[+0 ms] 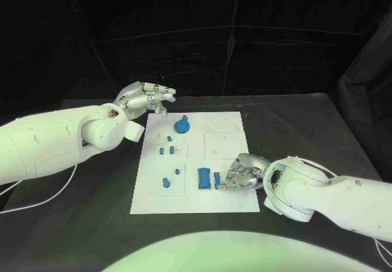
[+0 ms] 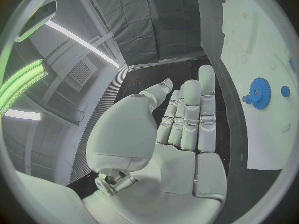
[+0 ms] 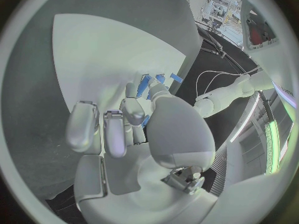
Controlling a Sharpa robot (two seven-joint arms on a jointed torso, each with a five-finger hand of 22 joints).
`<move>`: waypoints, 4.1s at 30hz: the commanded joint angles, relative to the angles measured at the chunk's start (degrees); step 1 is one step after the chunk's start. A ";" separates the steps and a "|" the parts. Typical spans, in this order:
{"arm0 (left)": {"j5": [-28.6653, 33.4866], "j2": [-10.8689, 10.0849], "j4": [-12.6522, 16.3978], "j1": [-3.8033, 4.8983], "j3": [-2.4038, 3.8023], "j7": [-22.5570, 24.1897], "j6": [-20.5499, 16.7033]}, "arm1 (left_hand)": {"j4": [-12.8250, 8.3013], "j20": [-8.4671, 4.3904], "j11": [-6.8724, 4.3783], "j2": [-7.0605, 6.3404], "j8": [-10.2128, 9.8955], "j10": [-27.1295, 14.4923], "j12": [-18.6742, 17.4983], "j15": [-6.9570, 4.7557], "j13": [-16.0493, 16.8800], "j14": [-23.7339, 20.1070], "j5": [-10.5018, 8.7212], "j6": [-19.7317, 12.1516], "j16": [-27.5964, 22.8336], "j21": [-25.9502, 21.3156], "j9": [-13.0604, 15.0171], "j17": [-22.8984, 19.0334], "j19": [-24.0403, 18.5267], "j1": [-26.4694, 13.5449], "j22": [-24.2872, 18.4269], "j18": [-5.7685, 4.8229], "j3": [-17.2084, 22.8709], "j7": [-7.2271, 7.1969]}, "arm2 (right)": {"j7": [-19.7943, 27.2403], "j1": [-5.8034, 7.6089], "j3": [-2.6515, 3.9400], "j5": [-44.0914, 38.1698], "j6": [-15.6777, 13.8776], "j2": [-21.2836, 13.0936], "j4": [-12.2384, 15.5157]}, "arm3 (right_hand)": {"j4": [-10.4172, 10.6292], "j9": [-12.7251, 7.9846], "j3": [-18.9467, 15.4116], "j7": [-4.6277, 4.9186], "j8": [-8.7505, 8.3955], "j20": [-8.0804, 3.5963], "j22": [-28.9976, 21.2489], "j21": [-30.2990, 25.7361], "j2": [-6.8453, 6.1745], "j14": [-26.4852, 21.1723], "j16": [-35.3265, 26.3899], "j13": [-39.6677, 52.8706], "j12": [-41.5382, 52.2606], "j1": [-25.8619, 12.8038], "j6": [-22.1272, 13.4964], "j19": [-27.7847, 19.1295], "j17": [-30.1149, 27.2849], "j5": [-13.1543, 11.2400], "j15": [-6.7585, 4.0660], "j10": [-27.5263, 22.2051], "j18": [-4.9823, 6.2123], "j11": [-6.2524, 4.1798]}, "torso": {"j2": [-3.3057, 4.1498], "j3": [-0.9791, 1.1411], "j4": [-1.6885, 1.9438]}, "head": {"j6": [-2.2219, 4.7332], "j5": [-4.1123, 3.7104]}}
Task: Assemble the parts on the task board
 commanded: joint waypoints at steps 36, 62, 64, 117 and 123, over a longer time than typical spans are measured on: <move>0.26 -0.24 0.13 0.09 0.04 -0.38 0.85 | -0.39 0.14 -0.10 -0.03 0.31 -0.46 0.30 0.01 0.00 -0.67 0.09 -0.57 0.35 -0.23 -0.08 -0.30 0.21 0.14 -0.10 0.77 0.03 0.06 | -0.74 0.08 0.01 -1.98 3.41 2.09 -2.22 | -3.43 0.38 -2.07 0.16 -0.60 0.15 0.32 -0.16 2.49 4.19 -0.23 0.09 -0.60 4.25 0.13 -0.26 5.88 -2.70 -0.16 -0.37 -0.43 0.13 | -0.01 -0.04 0.04 | -0.20 0.10; 4.35 0.58 -1.99 0.04 -0.02 1.35 -0.86 | 2.99 0.44 -0.76 -2.91 1.78 -0.36 1.47 -0.04 0.01 -5.18 -0.05 0.97 -7.01 -5.29 0.04 -5.80 -3.11 -5.18 -3.61 0.81 -9.47 -1.22 | 47.68 6.85 0.09 52.17 -7.64 1.53 -21.59 | -7.74 -5.59 -0.08 5.76 -9.27 4.45 -42.48 -36.14 6.44 -12.84 -49.15 -34.72 -43.29 11.52 -6.35 -18.08 -38.96 0.36 4.87 -20.06 5.02 5.23 | -3.50 -1.36 -0.95 | 4.14 -0.67; 5.37 0.91 -2.45 -0.04 -0.03 1.80 -1.67 | 3.05 0.92 -0.61 -1.84 1.64 -0.32 0.88 0.74 -0.34 -8.34 -0.02 1.00 -12.59 -8.41 -0.05 -8.47 -6.12 -4.21 -5.55 0.45 -10.24 -1.44 | 50.30 7.07 0.10 55.41 -6.78 2.77 -24.38 | -8.10 -7.12 0.76 6.77 -10.75 6.04 -45.94 -42.26 5.93 -17.90 -56.43 -39.69 -47.46 11.76 -6.72 -22.16 -42.98 -0.48 6.70 -21.28 4.72 6.99 | -3.75 -1.40 -0.97 | 4.81 -0.81; 2.88 2.84 13.23 -12.91 11.30 6.70 -40.62 | 2.54 -7.39 -7.07 3.48 -8.27 -49.87 -23.75 -1.95 -4.90 -61.45 -2.86 -47.01 -59.01 -34.84 -3.94 -33.34 -62.55 -63.55 -38.36 -9.68 -24.68 -11.44 | 62.76 4.39 3.71 71.49 -28.89 6.80 -17.37 | -9.47 -23.47 0.20 -3.14 -16.62 -0.78 -62.95 -77.13 4.98 -75.17 -83.68 -67.77 -61.16 -56.40 -53.63 -74.11 -74.91 -13.34 4.92 -71.88 -5.32 1.33 | -5.38 -0.13 2.25 | 14.40 -1.06; 2.88 2.84 13.23 -12.91 11.30 6.70 -40.62 | 2.54 -7.39 -7.07 3.48 -8.27 -51.36 -23.75 -1.95 -4.90 -62.80 -2.86 -48.52 -59.01 -34.84 -3.94 -33.34 -63.71 -65.71 -38.36 -9.68 -24.68 -11.44 | 62.76 4.39 3.71 71.49 -28.89 6.80 -17.37 | -9.47 -23.47 0.20 -3.14 -16.62 -0.78 -62.95 -77.13 4.98 -76.94 -83.68 -67.77 -61.16 -58.62 -55.23 -75.82 -74.91 -13.34 4.92 -73.62 -5.32 1.33 | -5.38 -0.13 2.25 | 14.40 -1.06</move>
